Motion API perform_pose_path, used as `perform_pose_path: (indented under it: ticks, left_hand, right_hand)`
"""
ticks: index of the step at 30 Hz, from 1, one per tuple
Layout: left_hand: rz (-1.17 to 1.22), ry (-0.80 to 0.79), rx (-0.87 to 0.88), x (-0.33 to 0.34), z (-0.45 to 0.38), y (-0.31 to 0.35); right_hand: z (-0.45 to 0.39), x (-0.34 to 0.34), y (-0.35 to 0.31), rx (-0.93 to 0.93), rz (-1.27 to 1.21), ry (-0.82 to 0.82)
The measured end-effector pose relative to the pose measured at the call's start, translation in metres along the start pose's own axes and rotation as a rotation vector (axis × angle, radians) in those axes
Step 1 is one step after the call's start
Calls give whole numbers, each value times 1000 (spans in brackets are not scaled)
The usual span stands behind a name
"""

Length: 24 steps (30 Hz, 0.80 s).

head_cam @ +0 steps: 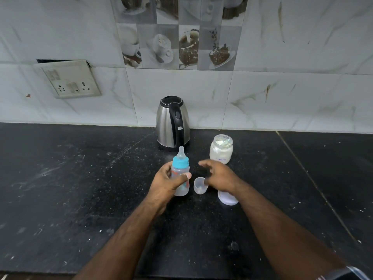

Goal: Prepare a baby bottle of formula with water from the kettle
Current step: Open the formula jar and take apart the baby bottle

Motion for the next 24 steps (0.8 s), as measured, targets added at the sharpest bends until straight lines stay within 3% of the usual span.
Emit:
perform_pose_path:
  ticks: [2, 4, 9, 15, 20, 24]
  left_hand:
    - [-3, -23, 31, 3, 0, 6]
    - [-20, -68, 82, 9, 1, 15]
    - [-10, -169, 184, 22, 6, 34]
    - [81, -230, 162, 22, 11, 38]
    - [21, -217, 196, 22, 7, 48]
    - [20, -215, 179, 22, 6, 45]
  right_hand:
    - [2, -21, -24, -40, -252, 91]
    - [6, -31, -53, -105, -358, 71]
    - [10, -33, -80, -187, -278, 94]
    - [15, -47, -82, -226, -426, -139]
    - [17, -55, -93, -196, -229, 30]
    - [19, -57, -90, -186, -353, -115]
Point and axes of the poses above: each hand's wrist, its own z-axis away from the middle knuckle, its own x-axis out of the palm, y = z × x, the point moved 3 cm from there along -z, towards the middle knuckle
